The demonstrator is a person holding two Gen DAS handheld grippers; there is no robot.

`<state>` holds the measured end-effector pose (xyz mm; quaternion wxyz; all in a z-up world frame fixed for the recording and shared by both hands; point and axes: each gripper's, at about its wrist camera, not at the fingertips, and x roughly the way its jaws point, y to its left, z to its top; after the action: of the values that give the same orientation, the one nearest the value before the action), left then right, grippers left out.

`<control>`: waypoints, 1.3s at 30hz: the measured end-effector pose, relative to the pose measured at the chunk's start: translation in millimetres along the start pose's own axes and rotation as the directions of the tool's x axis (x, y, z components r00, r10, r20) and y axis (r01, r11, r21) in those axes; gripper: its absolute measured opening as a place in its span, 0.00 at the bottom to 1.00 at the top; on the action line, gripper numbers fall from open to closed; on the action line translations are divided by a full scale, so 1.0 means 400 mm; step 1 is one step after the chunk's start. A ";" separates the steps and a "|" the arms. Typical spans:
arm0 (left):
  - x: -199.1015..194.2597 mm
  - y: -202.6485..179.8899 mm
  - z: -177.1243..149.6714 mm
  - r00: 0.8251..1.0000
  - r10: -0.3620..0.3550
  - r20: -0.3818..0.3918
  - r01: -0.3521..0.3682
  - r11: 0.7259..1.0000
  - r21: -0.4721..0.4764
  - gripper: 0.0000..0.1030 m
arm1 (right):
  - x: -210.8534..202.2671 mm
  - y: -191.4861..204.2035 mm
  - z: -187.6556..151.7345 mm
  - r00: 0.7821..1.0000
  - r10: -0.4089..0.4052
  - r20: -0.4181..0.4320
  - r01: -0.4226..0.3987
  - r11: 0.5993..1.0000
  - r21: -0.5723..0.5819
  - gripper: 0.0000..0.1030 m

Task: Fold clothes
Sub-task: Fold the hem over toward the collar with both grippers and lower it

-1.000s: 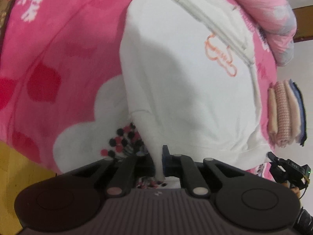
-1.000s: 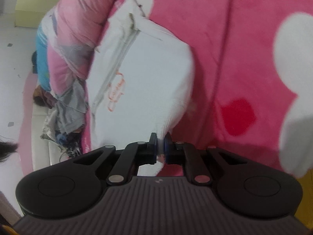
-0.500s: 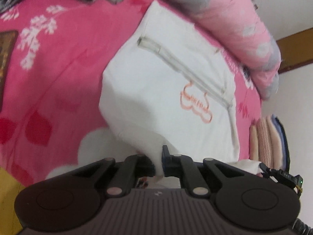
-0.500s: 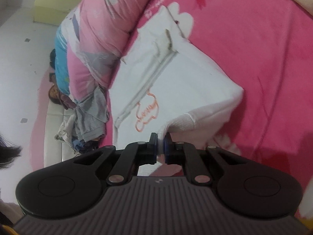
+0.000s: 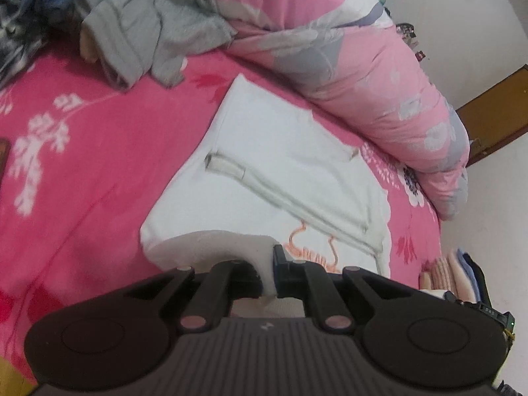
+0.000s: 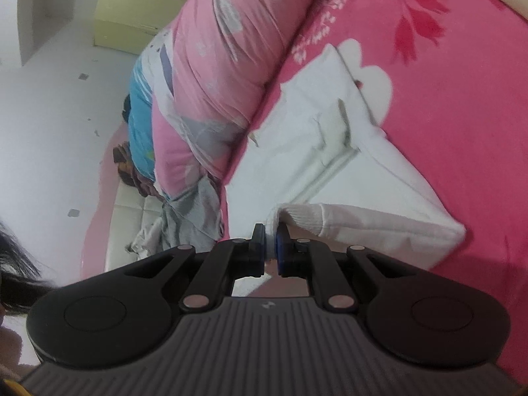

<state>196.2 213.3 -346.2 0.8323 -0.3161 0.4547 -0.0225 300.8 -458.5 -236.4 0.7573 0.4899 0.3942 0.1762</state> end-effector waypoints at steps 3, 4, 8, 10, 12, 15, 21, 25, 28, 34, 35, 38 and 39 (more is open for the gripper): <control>0.021 -0.020 0.024 1.000 0.005 0.031 -0.005 1.000 -0.003 0.06 | 0.022 0.000 0.040 1.000 0.025 0.010 -0.025 1.000 -0.013 0.05; 0.029 -0.027 0.031 0.999 0.007 0.040 -0.007 1.000 -0.003 0.06 | 0.028 0.000 0.053 0.999 0.032 0.016 -0.032 0.999 -0.016 0.05; 0.055 -0.049 0.057 0.997 0.012 0.070 -0.013 1.000 0.006 0.06 | 0.049 0.001 0.104 0.998 0.060 0.036 -0.059 0.998 -0.027 0.05; 0.065 -0.055 0.073 0.996 0.016 0.083 -0.016 1.000 0.007 0.06 | 0.062 0.003 0.127 0.997 0.068 0.041 -0.066 0.997 -0.035 0.05; 0.079 -0.056 0.092 0.996 0.020 0.091 -0.020 1.000 0.004 0.06 | 0.077 0.005 0.148 0.996 0.072 0.043 -0.071 0.997 -0.043 0.05; 0.103 -0.052 0.121 0.994 0.028 0.101 -0.028 1.000 -0.001 0.06 | 0.100 0.012 0.177 0.996 0.081 0.049 -0.078 0.995 -0.056 0.05; 0.162 -0.049 0.178 0.991 0.016 0.131 -0.014 1.000 -0.015 0.06 | 0.149 0.024 0.227 0.995 0.077 0.066 -0.072 0.995 -0.074 0.05; 0.215 -0.038 0.220 0.991 0.001 0.135 0.003 1.000 -0.027 0.06 | 0.181 0.032 0.260 0.994 0.064 0.088 -0.058 0.996 -0.073 0.05; 0.265 -0.026 0.255 0.992 -0.009 0.129 0.015 0.999 -0.046 0.06 | 0.202 0.040 0.284 0.993 0.050 0.105 -0.043 0.996 -0.073 0.05; 0.357 -0.019 0.335 0.993 -0.034 0.111 0.040 0.998 -0.050 0.06 | 0.251 0.052 0.332 0.991 0.014 0.135 -0.004 0.997 -0.072 0.05; 0.374 -0.015 0.348 0.994 -0.039 0.103 0.046 0.997 -0.059 0.06 | 0.259 0.051 0.340 0.990 0.010 0.143 -0.001 0.998 -0.067 0.05; 0.423 -0.009 0.385 0.995 -0.044 0.088 0.049 0.997 -0.055 0.06 | 0.286 0.048 0.364 0.987 -0.006 0.161 0.016 0.998 -0.056 0.05; 0.436 -0.007 0.395 0.995 -0.049 0.086 0.053 0.997 -0.053 0.06 | 0.296 0.046 0.372 0.986 -0.012 0.165 0.021 0.998 -0.054 0.05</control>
<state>421.0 234.4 -413.1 0.8409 -0.3513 0.4113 -0.0176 491.7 -462.3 -239.2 0.8021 0.4783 0.3290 0.1398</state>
